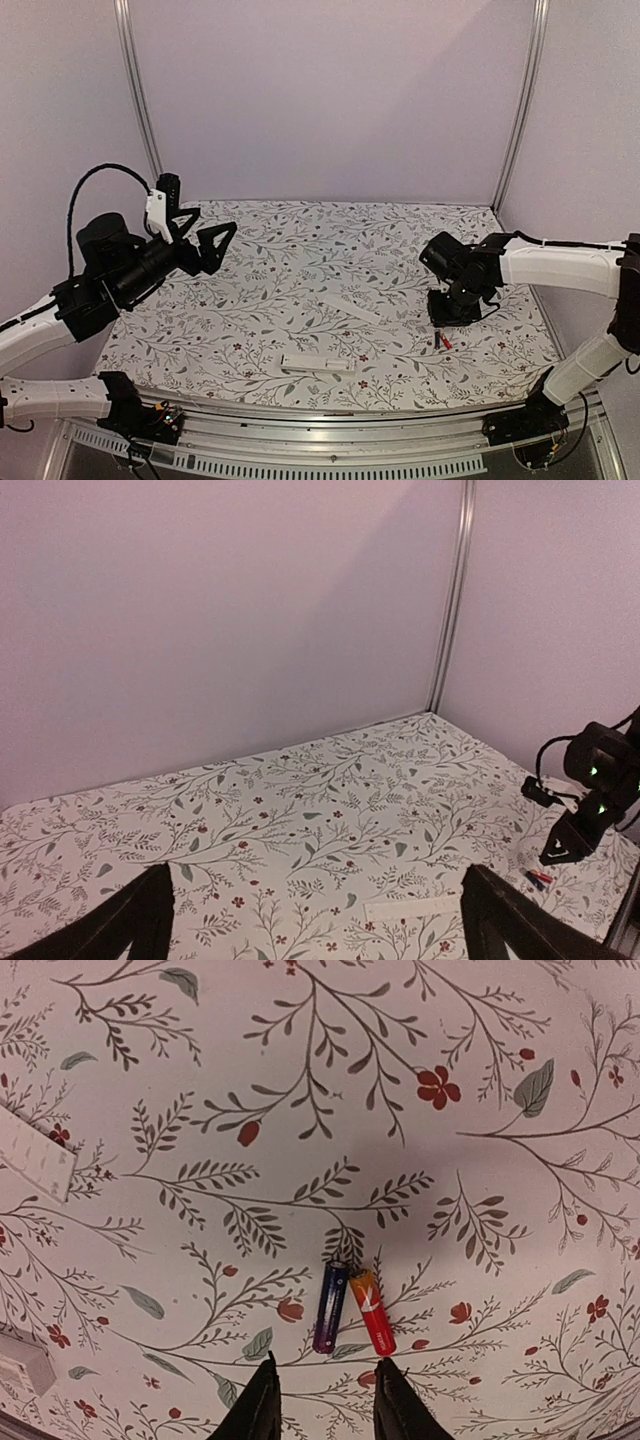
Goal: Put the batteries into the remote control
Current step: Pick up the battery at the center of the board.
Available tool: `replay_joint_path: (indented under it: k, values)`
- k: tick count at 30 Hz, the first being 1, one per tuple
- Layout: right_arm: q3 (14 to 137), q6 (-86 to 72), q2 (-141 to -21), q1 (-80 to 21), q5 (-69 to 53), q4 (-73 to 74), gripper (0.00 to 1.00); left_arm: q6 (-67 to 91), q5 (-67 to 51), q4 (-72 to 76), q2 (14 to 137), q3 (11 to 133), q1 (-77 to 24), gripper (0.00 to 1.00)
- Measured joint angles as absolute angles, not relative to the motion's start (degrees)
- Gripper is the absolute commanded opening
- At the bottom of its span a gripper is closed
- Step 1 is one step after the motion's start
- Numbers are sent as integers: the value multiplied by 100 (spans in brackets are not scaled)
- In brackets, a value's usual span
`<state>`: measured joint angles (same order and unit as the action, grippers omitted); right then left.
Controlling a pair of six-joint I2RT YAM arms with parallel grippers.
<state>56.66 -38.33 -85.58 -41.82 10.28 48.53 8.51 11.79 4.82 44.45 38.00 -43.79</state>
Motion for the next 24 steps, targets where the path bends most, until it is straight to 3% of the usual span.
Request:
replay_joint_path:
  k: [7,15,24]
  values:
    - [5317,-4222,-8580,-4182,812,4724,30,891,1026,482,4453,3800,-4344,100]
    - [5242,-4259,-9061,-4156,720,4477,20,886,958,486,4403,3800,-4329,100]
    - [5076,-4263,-9201,-4156,659,4292,17,884,858,495,4480,3800,-4292,100]
